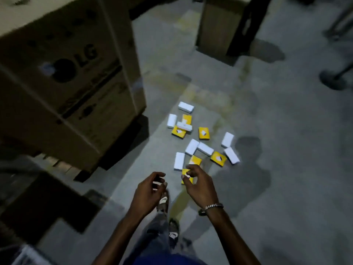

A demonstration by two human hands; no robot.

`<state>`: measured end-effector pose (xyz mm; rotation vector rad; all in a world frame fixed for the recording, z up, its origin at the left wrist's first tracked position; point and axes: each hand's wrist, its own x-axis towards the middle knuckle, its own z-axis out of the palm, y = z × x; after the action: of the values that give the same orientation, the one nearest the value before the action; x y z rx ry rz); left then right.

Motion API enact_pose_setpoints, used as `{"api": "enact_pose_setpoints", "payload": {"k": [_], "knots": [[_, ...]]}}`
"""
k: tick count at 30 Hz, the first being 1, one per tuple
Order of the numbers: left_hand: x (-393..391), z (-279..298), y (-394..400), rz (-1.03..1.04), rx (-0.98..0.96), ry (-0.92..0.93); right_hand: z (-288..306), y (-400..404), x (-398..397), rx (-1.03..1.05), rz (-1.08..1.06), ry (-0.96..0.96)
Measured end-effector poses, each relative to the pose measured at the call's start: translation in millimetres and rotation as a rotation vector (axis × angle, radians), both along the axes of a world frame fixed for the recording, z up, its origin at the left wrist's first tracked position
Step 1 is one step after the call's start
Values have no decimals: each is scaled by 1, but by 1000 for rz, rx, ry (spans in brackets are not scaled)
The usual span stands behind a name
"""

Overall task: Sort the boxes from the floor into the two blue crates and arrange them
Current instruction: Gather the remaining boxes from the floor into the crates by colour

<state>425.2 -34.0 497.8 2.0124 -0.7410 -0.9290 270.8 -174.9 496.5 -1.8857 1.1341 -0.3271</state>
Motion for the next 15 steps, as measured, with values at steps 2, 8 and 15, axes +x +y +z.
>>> {"api": "enact_pose_setpoints", "payload": {"k": [2, 8, 15], "knots": [[-20, -10, -47, -141, 25, 20, -3, -31, -39, 30, -182, -9], [-56, -31, -178, -307, 80, 184, -24, -115, -105, 16, -491, 22], [-59, -46, -310, -392, 100, 236, -22, -225, -111, -14, -588, 61]]}}
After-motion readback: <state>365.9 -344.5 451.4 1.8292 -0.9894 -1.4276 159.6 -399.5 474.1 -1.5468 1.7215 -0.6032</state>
